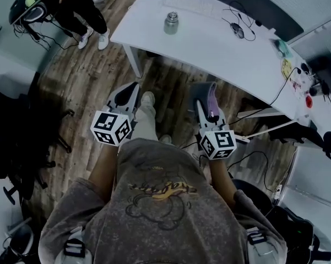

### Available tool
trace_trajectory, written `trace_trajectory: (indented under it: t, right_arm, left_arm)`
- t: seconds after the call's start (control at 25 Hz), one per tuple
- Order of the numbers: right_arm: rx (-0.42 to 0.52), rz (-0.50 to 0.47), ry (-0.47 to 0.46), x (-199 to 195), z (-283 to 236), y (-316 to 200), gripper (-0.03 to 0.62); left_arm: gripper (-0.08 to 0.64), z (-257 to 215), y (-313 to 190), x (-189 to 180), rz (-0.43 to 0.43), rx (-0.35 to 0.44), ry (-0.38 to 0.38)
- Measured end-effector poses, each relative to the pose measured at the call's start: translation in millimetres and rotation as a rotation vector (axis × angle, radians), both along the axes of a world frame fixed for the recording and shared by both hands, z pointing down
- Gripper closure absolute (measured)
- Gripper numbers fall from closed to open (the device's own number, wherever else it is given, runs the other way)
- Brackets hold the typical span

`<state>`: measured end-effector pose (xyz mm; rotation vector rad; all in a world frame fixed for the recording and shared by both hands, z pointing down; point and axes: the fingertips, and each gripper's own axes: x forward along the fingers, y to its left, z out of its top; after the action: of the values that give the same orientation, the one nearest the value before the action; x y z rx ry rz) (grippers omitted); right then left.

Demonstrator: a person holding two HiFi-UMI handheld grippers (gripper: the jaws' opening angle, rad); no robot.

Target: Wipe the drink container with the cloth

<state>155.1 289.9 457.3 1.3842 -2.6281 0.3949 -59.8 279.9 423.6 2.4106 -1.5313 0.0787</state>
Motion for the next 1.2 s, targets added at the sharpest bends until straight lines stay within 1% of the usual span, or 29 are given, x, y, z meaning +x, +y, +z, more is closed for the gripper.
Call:
trace_trajectory:
  t: [0.24, 0.4, 0.56, 0.84, 1.2]
  right_arm:
    - [-0.017, 0.010, 0.013, 0.1, 6.5, -39.6, 0.538]
    - [-0.016, 0.012, 0.020, -12.3, 6.5, -80.6, 0.538]
    - [-0.009, 0.029, 0.019, -22.5, 2.2, -127.2, 0.538]
    - [-0.022, 0.073, 0.032, -39.2, -6.9, -202.7, 0.538]
    - [-0.037, 0.160, 0.060, -56.2, -12.4, -272.9, 0.538]
  left_arm:
    - [0.538, 6.8, -45.1, -0.2, 0.016, -0.006, 0.008]
    - [0.538, 8.5, -87.0, -10.3, 0.025, -0.011, 0.015]
    - [0.538, 6.1, -137.7, -14.5, 0.053, -0.010, 0.019]
    - [0.538, -5.7, -227.3, -22.3, 0.128, -0.016, 0.017]
    - [0.538, -6.4, -311.2, -26.4, 0.267, -0.032, 0.010]
